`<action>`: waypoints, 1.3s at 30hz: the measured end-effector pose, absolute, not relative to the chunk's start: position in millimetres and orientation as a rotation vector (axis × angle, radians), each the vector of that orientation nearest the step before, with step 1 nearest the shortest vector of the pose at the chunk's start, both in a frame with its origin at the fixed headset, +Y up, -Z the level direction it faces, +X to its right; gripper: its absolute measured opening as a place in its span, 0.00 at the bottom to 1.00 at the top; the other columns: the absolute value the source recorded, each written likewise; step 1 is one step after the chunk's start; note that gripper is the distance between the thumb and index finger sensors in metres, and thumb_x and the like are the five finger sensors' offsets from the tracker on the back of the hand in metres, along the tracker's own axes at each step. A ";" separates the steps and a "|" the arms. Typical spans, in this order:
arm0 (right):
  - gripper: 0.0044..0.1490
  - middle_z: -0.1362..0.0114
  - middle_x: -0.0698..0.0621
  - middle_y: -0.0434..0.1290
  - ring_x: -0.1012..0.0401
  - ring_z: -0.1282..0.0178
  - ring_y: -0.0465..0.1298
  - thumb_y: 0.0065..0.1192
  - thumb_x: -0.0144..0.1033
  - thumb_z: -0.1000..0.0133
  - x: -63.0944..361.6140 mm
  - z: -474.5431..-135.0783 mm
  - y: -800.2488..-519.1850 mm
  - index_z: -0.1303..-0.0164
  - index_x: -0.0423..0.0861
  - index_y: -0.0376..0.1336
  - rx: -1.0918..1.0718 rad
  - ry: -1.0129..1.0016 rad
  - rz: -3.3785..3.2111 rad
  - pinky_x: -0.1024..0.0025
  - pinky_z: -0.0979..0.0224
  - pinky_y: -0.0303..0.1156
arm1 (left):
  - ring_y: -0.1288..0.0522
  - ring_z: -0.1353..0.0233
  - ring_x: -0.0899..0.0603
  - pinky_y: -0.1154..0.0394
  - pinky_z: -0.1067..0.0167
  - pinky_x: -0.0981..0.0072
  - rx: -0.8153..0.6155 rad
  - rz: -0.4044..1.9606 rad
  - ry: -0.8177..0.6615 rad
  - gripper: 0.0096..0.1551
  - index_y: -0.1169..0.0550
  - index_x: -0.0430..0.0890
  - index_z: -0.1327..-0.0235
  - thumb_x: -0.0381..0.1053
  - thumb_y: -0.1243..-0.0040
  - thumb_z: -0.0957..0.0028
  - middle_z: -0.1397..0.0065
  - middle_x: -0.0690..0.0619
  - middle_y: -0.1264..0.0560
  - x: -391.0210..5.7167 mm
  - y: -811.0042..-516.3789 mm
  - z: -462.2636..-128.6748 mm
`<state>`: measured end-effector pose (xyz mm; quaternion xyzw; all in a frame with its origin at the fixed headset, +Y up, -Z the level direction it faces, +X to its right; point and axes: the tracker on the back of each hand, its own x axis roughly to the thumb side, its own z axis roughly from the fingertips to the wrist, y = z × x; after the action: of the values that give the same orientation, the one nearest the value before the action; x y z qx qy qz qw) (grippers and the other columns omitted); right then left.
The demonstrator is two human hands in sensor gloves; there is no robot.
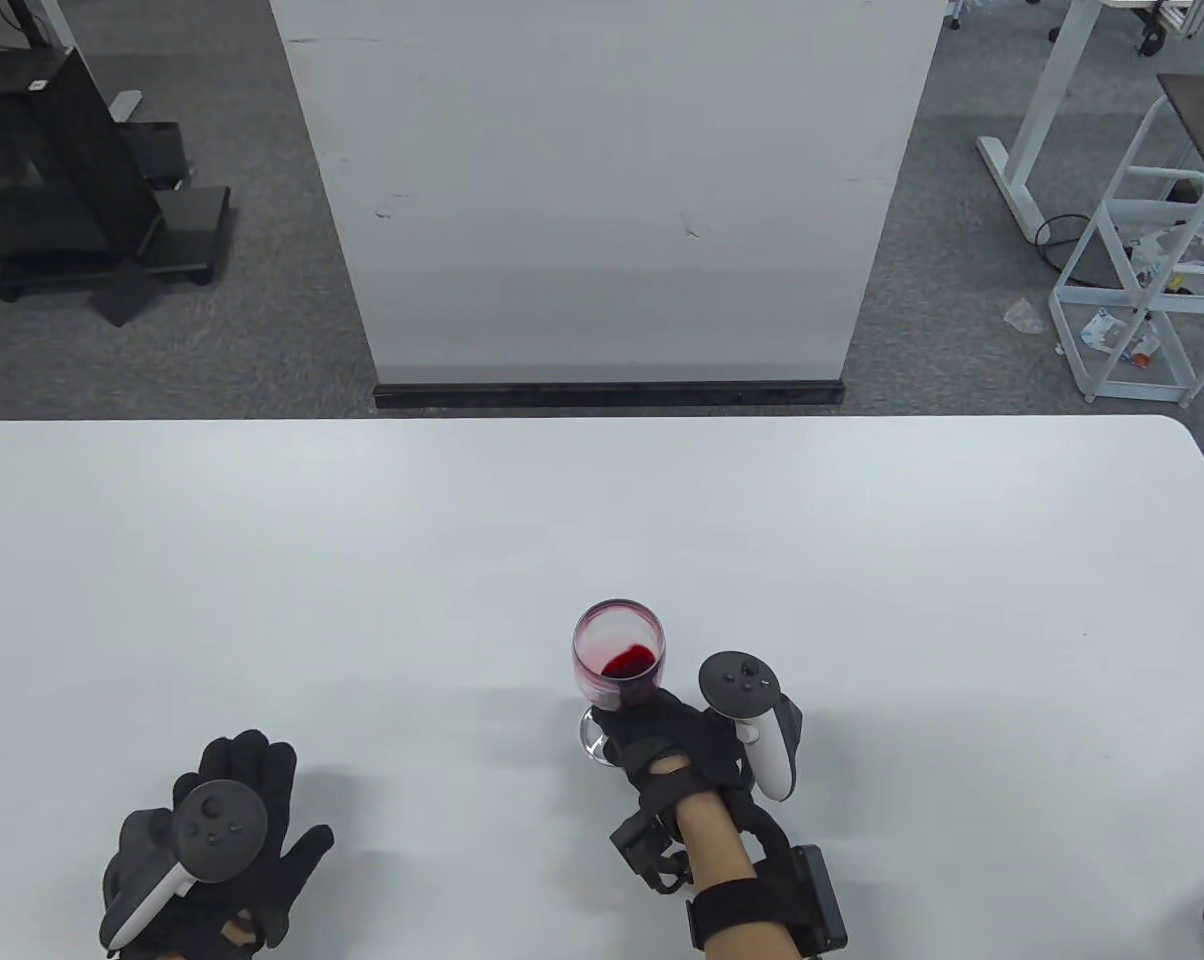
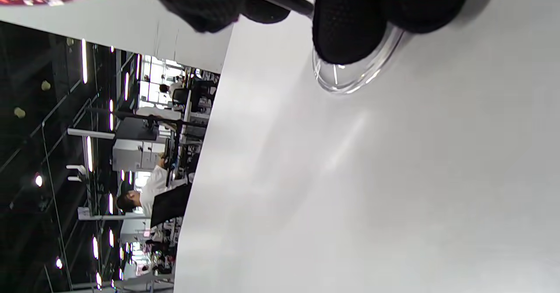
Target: Shake wine glass on table
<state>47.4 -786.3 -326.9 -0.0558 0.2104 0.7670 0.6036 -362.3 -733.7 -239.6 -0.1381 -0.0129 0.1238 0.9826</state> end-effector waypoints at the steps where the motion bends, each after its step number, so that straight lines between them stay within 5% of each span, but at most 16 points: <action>1: 0.36 0.18 0.45 0.55 0.51 0.37 0.72 0.63 0.45 0.43 47.5 -327.6 -785.2 0.26 0.47 0.55 -0.112 0.506 1.772 0.53 0.39 0.71 | 0.76 0.21 0.42 0.75 0.27 0.49 -0.280 0.248 -0.027 0.48 0.61 0.55 0.27 0.68 0.54 0.50 0.19 0.53 0.70 -362.2 -733.9 -239.7; 11: 0.36 0.18 0.45 0.54 0.50 0.36 0.71 0.64 0.46 0.42 51.3 -329.9 -783.1 0.26 0.47 0.55 -0.059 0.606 1.764 0.52 0.38 0.71 | 0.76 0.21 0.42 0.75 0.27 0.49 -0.273 0.254 -0.020 0.48 0.61 0.55 0.27 0.68 0.54 0.50 0.19 0.53 0.70 -363.3 -733.7 -240.0; 23: 0.37 0.17 0.45 0.52 0.52 0.35 0.71 0.59 0.47 0.41 51.0 -327.8 -786.8 0.25 0.49 0.52 -0.132 0.481 1.778 0.56 0.38 0.71 | 0.76 0.21 0.42 0.75 0.27 0.49 -0.273 0.254 -0.019 0.48 0.60 0.55 0.27 0.68 0.54 0.50 0.19 0.53 0.70 -363.8 -735.0 -240.6; 27: 0.36 0.18 0.45 0.55 0.50 0.37 0.72 0.64 0.47 0.42 53.5 -330.4 -782.4 0.27 0.47 0.56 -0.060 0.600 1.797 0.54 0.40 0.72 | 0.75 0.21 0.42 0.75 0.27 0.49 -0.281 0.252 -0.018 0.48 0.60 0.55 0.27 0.68 0.54 0.50 0.19 0.53 0.70 -363.6 -735.9 -240.8; 31: 0.37 0.17 0.45 0.52 0.52 0.36 0.71 0.60 0.48 0.41 51.2 -326.9 -787.7 0.25 0.49 0.53 -0.123 0.489 1.764 0.56 0.38 0.71 | 0.76 0.21 0.42 0.75 0.27 0.49 -0.280 0.251 -0.017 0.48 0.60 0.54 0.27 0.68 0.54 0.50 0.19 0.53 0.70 -363.8 -736.2 -241.1; 35: 0.37 0.18 0.45 0.54 0.50 0.36 0.71 0.64 0.47 0.42 53.8 -330.3 -784.3 0.26 0.47 0.55 -0.045 0.618 1.762 0.54 0.39 0.71 | 0.75 0.21 0.42 0.75 0.27 0.49 -0.282 0.258 -0.014 0.48 0.60 0.54 0.27 0.68 0.54 0.50 0.19 0.53 0.70 -364.6 -736.0 -241.1; 39: 0.37 0.17 0.45 0.52 0.52 0.36 0.71 0.60 0.48 0.41 51.2 -326.4 -787.7 0.25 0.49 0.52 -0.120 0.496 1.763 0.55 0.38 0.71 | 0.76 0.21 0.42 0.75 0.27 0.49 -0.277 0.264 -0.012 0.48 0.60 0.54 0.27 0.68 0.54 0.50 0.19 0.53 0.70 -365.4 -735.1 -240.7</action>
<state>51.2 -787.7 -326.4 -0.0519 0.2145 0.7629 0.6076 -365.4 -735.1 -240.7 -0.1375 -0.0060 0.1310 0.9818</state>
